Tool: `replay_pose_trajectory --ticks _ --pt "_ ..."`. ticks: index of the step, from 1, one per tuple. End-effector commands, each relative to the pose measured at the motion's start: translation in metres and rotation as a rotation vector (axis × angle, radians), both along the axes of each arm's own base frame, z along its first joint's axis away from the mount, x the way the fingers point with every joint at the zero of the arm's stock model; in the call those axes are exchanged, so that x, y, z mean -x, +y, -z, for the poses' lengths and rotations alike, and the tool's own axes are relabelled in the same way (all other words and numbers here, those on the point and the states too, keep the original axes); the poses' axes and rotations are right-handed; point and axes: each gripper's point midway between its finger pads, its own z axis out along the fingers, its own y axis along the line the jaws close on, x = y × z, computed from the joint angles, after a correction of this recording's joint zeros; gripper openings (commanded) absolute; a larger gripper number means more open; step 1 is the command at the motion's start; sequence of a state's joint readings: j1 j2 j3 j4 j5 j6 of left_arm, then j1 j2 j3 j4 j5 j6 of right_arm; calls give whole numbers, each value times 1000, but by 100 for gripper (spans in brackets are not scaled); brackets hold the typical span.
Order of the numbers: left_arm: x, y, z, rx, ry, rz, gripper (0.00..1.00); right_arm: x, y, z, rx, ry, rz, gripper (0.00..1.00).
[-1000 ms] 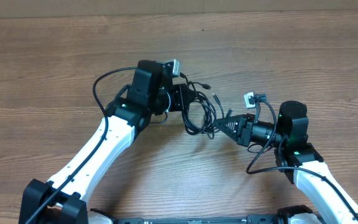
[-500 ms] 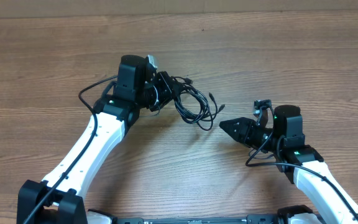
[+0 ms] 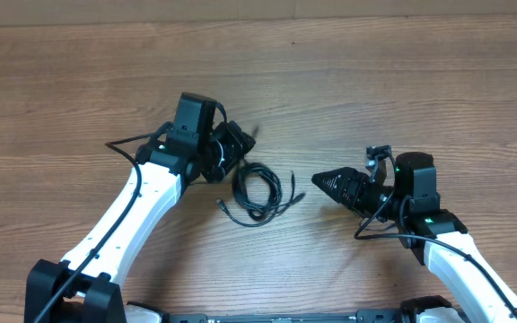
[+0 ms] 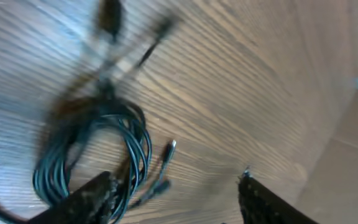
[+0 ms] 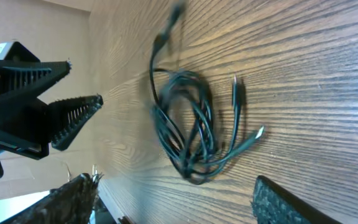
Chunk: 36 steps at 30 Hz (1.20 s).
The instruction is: Untangle cables
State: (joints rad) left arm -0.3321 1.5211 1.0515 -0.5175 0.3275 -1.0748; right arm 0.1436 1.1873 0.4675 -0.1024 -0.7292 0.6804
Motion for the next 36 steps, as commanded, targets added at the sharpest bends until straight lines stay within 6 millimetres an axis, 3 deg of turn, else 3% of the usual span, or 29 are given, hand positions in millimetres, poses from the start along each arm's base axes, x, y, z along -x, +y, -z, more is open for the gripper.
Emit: replay_pose_trajectory --ticks 1,6,7,9,13,15,20,22,26,29,33,36 --pt "0 7 0 -64 -21 20 68 -3 0 -7 -4 -21 0 81" --pt "25 22 18 -168 72 59 70 -3 -2 -5 4 -13 7 84" --pt "31 26 22 -201 96 55 64 -3 -3 -3 14 -8 16 85" --pt "39 28 28 -233 122 55 63 -3 -6 1 29 2 30 86" --pt "51 19 35 -240 153 46 54 -2 -6 2 32 12 32 88" --pt "56 19 42 -281 163 17 40 -2 -6 2 32 12 31 88" --pt "73 23 62 -331 204 -25 43 -1 -6 3 34 19 31 89" --pt "73 25 73 -331 188 -32 33 -1 -7 4 37 16 30 90" --pt "66 30 83 -352 129 -40 25 -2 -7 4 41 16 35 91" --pt "61 29 87 -362 75 5 25 -1 -7 5 42 20 35 91" --pt "59 27 88 -362 53 22 31 -2 -8 5 43 19 37 91" --pt "58 27 88 -360 51 21 26 -2 -9 5 49 19 42 91"
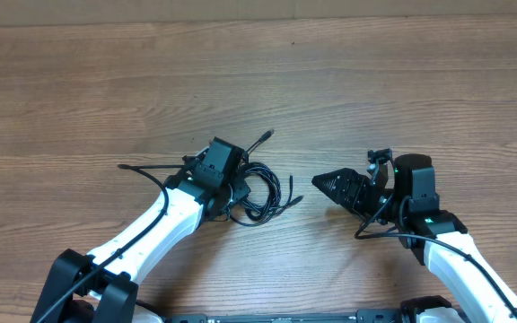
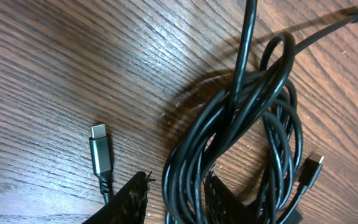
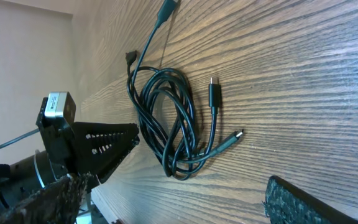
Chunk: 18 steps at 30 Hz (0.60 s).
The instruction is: Untangle cables
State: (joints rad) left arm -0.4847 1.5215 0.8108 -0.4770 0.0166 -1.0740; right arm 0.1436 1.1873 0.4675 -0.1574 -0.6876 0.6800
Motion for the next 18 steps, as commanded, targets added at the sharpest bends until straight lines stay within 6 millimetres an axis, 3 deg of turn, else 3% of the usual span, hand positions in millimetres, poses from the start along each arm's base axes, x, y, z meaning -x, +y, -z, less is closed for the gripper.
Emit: replay_pose_trajectory --ticks 1,13,18 --pt "-1 4 1 -28 -19 18 25 -6 -3 -6 12 -31 12 91" --pt "0 3 9 -14 -34 19 22 -6 -3 -6 12 -31 12 92" --pt "0 -10 23 9 -10 49 24 -6 -3 -5 12 -29 12 92"
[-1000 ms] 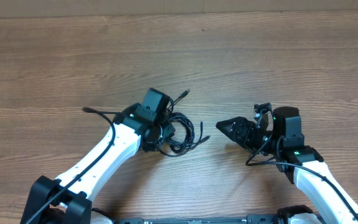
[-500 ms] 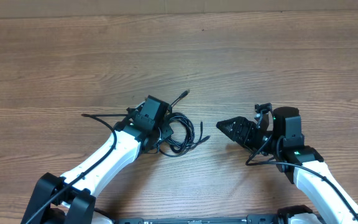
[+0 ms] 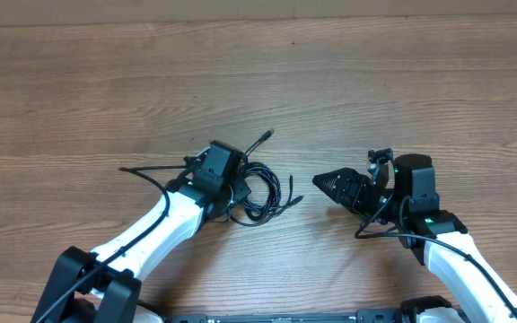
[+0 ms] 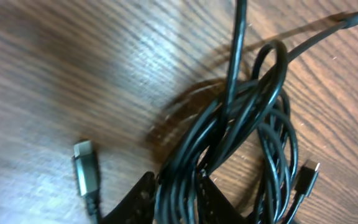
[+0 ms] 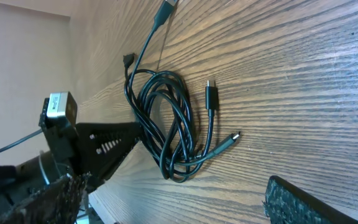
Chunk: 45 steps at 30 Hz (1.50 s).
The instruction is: Untangle cables
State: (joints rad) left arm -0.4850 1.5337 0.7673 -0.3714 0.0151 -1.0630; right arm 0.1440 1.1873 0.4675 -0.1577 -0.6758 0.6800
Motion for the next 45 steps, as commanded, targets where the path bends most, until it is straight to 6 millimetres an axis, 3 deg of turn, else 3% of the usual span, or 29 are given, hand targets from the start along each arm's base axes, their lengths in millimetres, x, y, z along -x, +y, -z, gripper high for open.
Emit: replay_pose_trajectory --ticks 1,6,11,14,16,19,24,25,30,33,39,45 --pt "9 -8 23 -14 55 47 24 -4 -2 -6 4 -23 5 92" --pt "13 -8 35 -6 100 53 11 -2 -2 -4 5 -11 4 92" --pt "15 -10 35 -29 86 128 7 -2 -1 -4 3 -11 2 92" --pt "16 -13 35 -33 81 143 12 -2 -1 -4 3 -12 2 93" --pt "15 -12 35 -43 72 141 4 -2 -1 -4 3 -12 2 93" --pt "10 -11 31 -56 51 157 4 -2 -1 -5 2 -11 1 93" --pt "-17 -10 -19 -64 -36 233 4 8 10 -12 -24 -77 -121 93" --pt "-26 -7 -54 -54 -58 213 4 9 10 -11 -4 -106 -150 92" --pt "-29 -21 -110 28 -102 239 4 13 15 -11 16 -143 -198 86" --pt "-28 -30 -123 95 -108 227 4 23 27 -13 -9 -139 -254 82" --pt "-28 -30 -123 113 -93 187 4 44 58 -20 -64 -120 -358 83" --pt "-28 -28 -122 83 -103 190 4 41 86 -47 -223 -5 -269 79"
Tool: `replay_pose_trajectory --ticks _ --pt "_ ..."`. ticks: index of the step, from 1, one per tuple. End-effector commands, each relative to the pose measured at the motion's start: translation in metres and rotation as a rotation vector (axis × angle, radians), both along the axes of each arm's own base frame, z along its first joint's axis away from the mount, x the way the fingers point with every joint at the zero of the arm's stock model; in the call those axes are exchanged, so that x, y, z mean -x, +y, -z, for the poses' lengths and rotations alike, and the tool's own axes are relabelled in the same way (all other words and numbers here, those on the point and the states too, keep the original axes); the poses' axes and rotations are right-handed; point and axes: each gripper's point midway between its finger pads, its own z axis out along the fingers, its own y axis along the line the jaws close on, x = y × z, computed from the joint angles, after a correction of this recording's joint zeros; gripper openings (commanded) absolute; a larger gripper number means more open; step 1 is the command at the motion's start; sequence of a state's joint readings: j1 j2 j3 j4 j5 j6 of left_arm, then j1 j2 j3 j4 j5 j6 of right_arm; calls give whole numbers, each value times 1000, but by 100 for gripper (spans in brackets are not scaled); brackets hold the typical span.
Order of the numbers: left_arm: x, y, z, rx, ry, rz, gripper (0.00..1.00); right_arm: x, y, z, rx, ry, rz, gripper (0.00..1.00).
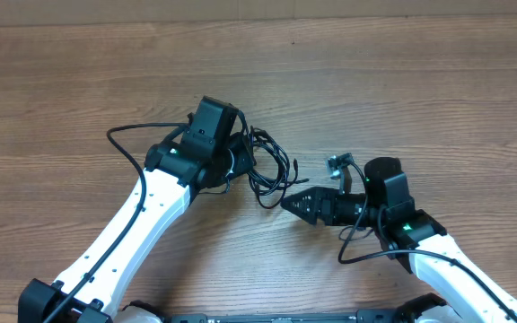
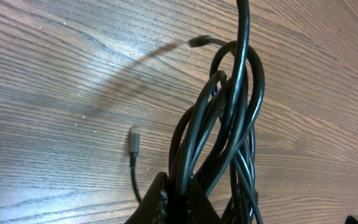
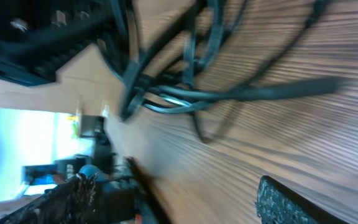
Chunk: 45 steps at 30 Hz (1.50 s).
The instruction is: Untangle cables
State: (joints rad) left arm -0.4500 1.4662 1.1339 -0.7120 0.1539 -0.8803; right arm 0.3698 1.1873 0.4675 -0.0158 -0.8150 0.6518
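Note:
A bundle of black cables point(image 1: 263, 166) hangs lifted off the wooden table, its loops dangling right of my left gripper point(image 1: 233, 161). The left wrist view shows that gripper point(image 2: 178, 186) shut on several strands of the cables point(image 2: 229, 118), with one plug end point(image 2: 133, 138) hanging free over the wood. My right gripper point(image 1: 293, 203) stands open just below and right of the dangling loops, fingers pointing left. In the blurred right wrist view the cable strands point(image 3: 191, 68) cross close in front of its open fingers point(image 3: 291, 202).
The wooden table point(image 1: 438, 99) spreads all round. A thin black wire point(image 1: 128, 135) loops off the left arm. The right arm's own cable point(image 1: 357, 242) hangs by its wrist.
My left gripper has risen and moved back with the cable bundle, which now hangs off the table. My right gripper has moved left, up to the dangling loops.
First my left gripper was open beside the coiled cables lying on the table, the right one open and off to the right. Then the left gripper was down over the coil's left side, closing on strands. Now it holds the bundle lifted, the right gripper close beneath.

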Motion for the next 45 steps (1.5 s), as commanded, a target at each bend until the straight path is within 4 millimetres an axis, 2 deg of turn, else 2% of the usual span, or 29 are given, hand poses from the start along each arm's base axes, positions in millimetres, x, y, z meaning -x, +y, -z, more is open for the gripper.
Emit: replay_pose_trajectory --ticks 1,2,4,6,9,18,30,32,34,35,39,43,45 --pt "-3 -1 -7 -16 -33 1 4 1 14 -18 -100 172 63 76" --pt "-3 0 -7 -26 -38 -1 4 1 17 -21 -116 202 81 67" --pt "-3 -1 -7 -39 -46 4 4 -2 18 -20 -128 282 140 56" --pt "-2 -5 -7 -38 -49 14 4 -8 15 -16 -129 334 211 54" --pt "2 -10 -7 -34 -46 23 4 -18 10 -12 -131 390 312 44" --pt "11 -25 -8 17 -10 17 4 -27 1 -3 -107 409 409 32" --pt "17 -38 -11 76 13 39 4 -25 9 4 -64 382 440 27" --pt "18 -40 -11 79 14 46 4 -25 10 7 -47 376 453 20" --pt "21 -45 -12 101 23 62 4 -26 9 13 -25 374 473 4" --pt "21 -47 -13 115 25 70 4 -28 7 17 -9 374 491 4" --pt "12 -62 -30 219 -18 107 4 -27 -15 52 144 396 584 4" --pt "-2 -80 -64 415 -85 188 4 -21 -33 77 283 380 606 4" --pt "-9 -80 -82 523 -92 204 4 -17 -44 85 340 391 637 4"
